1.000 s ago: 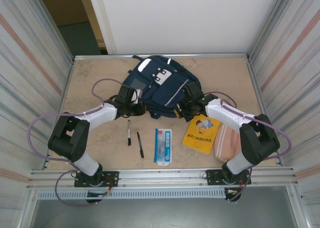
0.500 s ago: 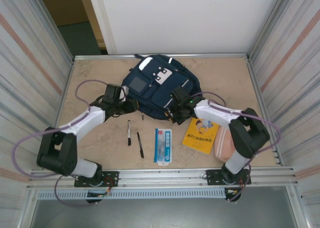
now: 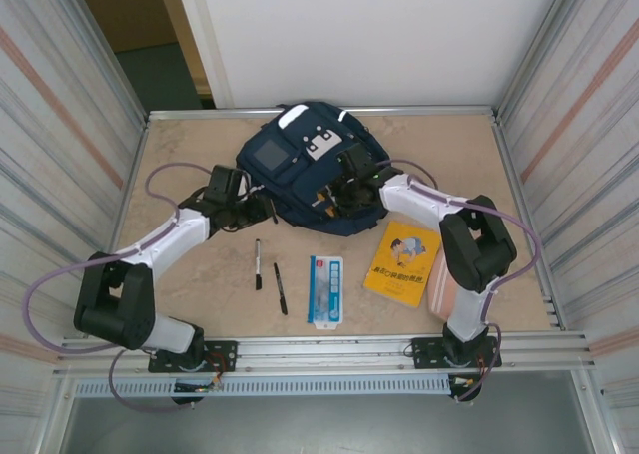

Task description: Pack the student bag

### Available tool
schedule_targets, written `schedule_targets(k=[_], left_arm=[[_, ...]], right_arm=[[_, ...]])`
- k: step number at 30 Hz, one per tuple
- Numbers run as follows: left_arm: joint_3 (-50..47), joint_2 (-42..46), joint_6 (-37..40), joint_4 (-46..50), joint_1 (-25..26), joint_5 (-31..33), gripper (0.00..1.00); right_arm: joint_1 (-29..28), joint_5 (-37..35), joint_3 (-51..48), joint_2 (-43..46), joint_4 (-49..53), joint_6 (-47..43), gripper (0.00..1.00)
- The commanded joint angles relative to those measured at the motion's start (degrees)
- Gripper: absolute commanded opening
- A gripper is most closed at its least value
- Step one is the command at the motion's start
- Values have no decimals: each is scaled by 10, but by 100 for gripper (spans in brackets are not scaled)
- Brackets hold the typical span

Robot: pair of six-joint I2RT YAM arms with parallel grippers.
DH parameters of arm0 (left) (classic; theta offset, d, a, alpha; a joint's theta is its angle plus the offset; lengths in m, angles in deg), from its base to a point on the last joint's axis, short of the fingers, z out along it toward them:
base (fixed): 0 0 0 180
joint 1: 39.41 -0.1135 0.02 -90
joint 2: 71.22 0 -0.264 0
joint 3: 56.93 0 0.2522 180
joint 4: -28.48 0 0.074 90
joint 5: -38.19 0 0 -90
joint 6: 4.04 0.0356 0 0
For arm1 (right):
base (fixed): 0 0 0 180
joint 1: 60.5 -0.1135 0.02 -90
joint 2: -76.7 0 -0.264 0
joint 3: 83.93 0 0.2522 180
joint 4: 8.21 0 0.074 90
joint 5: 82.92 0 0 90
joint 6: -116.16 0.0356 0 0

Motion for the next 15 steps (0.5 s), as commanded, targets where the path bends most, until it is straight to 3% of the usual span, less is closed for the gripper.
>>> schedule_targets(k=[1, 9, 12, 15], left_arm=[[20, -16, -43, 8, -5, 2, 46], [91, -56, -2, 23, 0, -30, 47], [180, -101, 81, 66, 40, -28, 47], [240, -134, 115, 82, 81, -4, 47]], right_arm=[[22, 20, 29, 41, 63, -128, 34], [124, -77, -44, 173, 137, -380, 40], [163, -136, -68, 212, 134, -420, 41], [183, -203, -74, 243, 117, -452, 43]])
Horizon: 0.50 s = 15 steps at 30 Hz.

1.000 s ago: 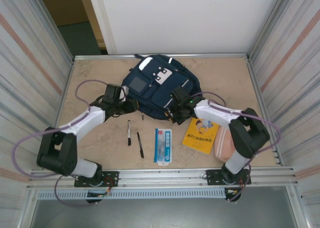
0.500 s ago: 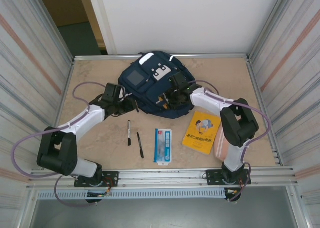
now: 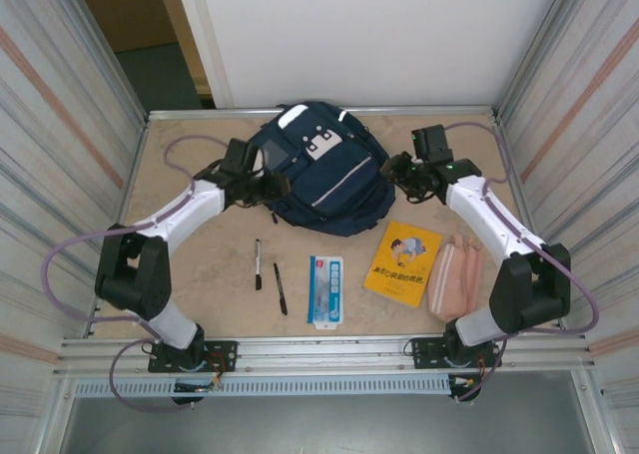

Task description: Pack the student bag

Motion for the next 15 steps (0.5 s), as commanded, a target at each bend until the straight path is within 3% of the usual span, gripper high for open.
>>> schedule_targets(k=[1, 4, 6, 7, 8, 11, 15], left_arm=[[59, -23, 77, 26, 46, 12, 47], [76, -41, 167, -19, 92, 14, 47], [74, -44, 260, -55, 130, 13, 47], [68, -47, 296, -79, 147, 20, 47], [64, -52, 335, -101, 164, 31, 48], [90, -87, 408, -106, 198, 64, 50], [173, -162, 408, -39, 205, 67, 52]], right_arm=[[8, -104, -10, 37, 1, -96, 44], [9, -189, -16, 65, -21, -103, 50], [11, -259, -25, 85, -14, -60, 74], [15, -287, -32, 91, -4, -31, 91], [29, -286, -44, 102, 5, -16, 99], [102, -140, -88, 144, -5, -1, 99], [155, 5, -138, 199, 7, -6, 99]])
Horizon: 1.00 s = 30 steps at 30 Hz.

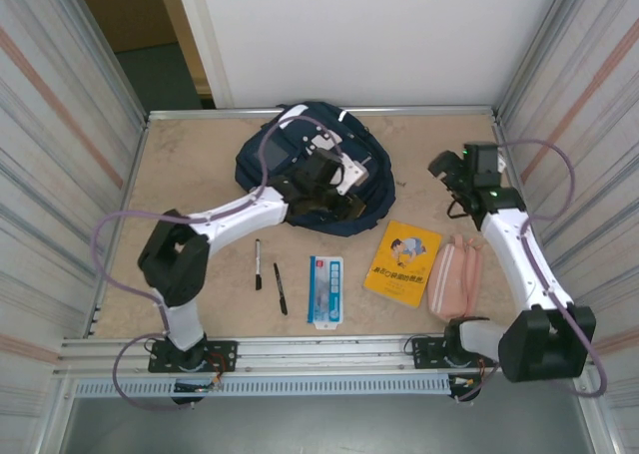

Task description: Pack the student bag

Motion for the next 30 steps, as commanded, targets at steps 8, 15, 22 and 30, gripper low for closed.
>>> schedule_targets(k=[8, 15, 22, 30], left_arm=[[144, -128, 5, 114, -28, 65, 62], [145, -173, -9, 113, -41, 12, 61], [144, -198, -12, 107, -38, 74, 61], [114, -140, 70, 75, -49, 45, 3]], right_arm=[[-6, 124, -66, 149, 113, -28, 99], [-7, 125, -93, 244, 159, -31, 99], [-11, 178, -106, 265, 195, -40, 99], [-20, 183, -138, 251, 177, -24, 99]])
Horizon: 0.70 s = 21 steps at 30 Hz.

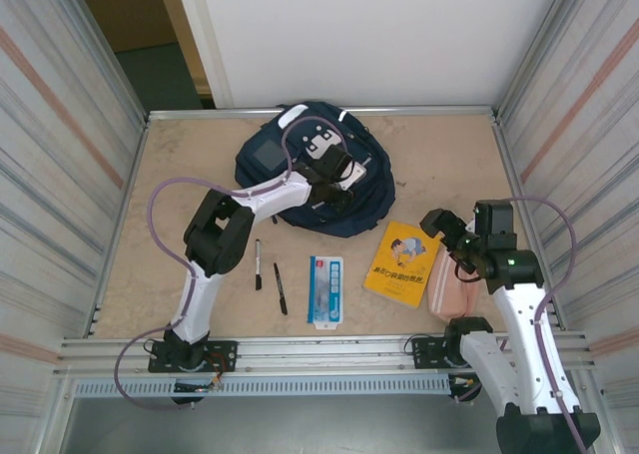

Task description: Pack the student bag

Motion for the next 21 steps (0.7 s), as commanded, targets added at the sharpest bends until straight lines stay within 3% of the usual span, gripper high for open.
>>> schedule_targets(k=[1, 8, 10, 14, 21], left_arm=[[-22, 58, 63, -12, -11, -27, 0], [19, 121, 94, 49, -60, -136, 0], [30, 146, 119, 66, -67, -132, 0], [45, 198, 178, 54, -77, -65, 0], [121, 230, 233, 25, -111, -73, 0]], right_arm=[[-12, 17, -8, -7, -6, 7, 99], [-55, -24, 13, -50, -7, 31, 99], [-67, -19, 23, -67, -13, 42, 99], [-109, 8, 28, -95, -72, 70, 99], [-183, -29, 41, -137, -129, 56, 100]])
